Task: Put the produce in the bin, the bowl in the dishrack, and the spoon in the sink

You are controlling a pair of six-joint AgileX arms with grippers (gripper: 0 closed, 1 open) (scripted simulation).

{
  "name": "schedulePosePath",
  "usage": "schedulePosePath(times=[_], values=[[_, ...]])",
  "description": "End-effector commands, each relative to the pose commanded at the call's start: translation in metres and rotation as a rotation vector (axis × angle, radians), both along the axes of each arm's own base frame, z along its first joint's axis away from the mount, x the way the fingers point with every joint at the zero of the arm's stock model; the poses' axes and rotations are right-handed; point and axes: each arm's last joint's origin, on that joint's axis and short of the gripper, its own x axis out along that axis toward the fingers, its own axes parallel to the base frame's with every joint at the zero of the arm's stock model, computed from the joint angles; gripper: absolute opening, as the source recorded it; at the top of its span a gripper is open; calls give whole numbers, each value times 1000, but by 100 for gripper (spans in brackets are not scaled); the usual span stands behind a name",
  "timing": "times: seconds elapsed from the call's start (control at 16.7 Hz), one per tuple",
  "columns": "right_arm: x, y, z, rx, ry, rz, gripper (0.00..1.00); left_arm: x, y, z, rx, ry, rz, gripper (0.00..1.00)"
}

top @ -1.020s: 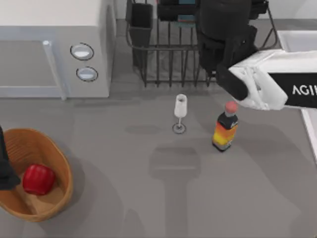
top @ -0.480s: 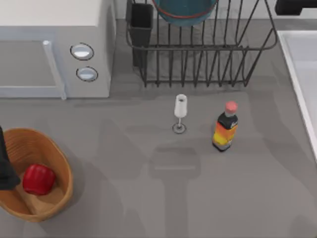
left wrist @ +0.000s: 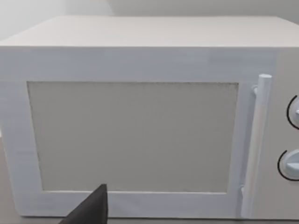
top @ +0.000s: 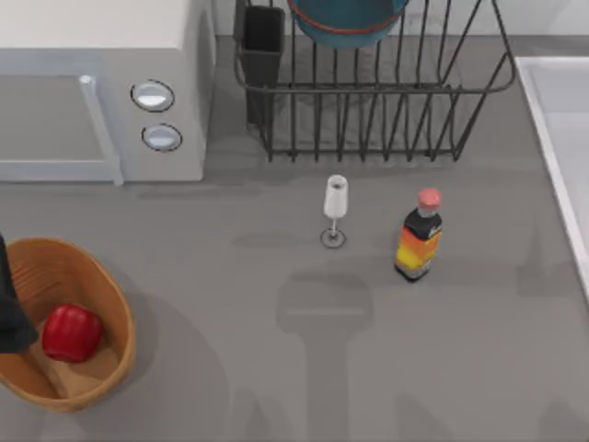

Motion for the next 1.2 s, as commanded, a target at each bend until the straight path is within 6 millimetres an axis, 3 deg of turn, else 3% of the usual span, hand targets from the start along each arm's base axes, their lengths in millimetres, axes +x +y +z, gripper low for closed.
schedulePosePath(times=[0.24, 0.42, 0.9, 1.2], values=[[-14, -10, -62, -13, 77, 3, 100, 0, 0, 0, 0, 0, 0, 100], [-15, -13, -83, -13, 108, 6, 100, 0, 0, 0, 0, 0, 0, 100], [-15, -15, -80, -32, 149, -9, 100, 0, 0, 0, 0, 0, 0, 100], [-6, -25, -62, -135, 475, -80, 100, 0, 0, 0, 0, 0, 0, 100]])
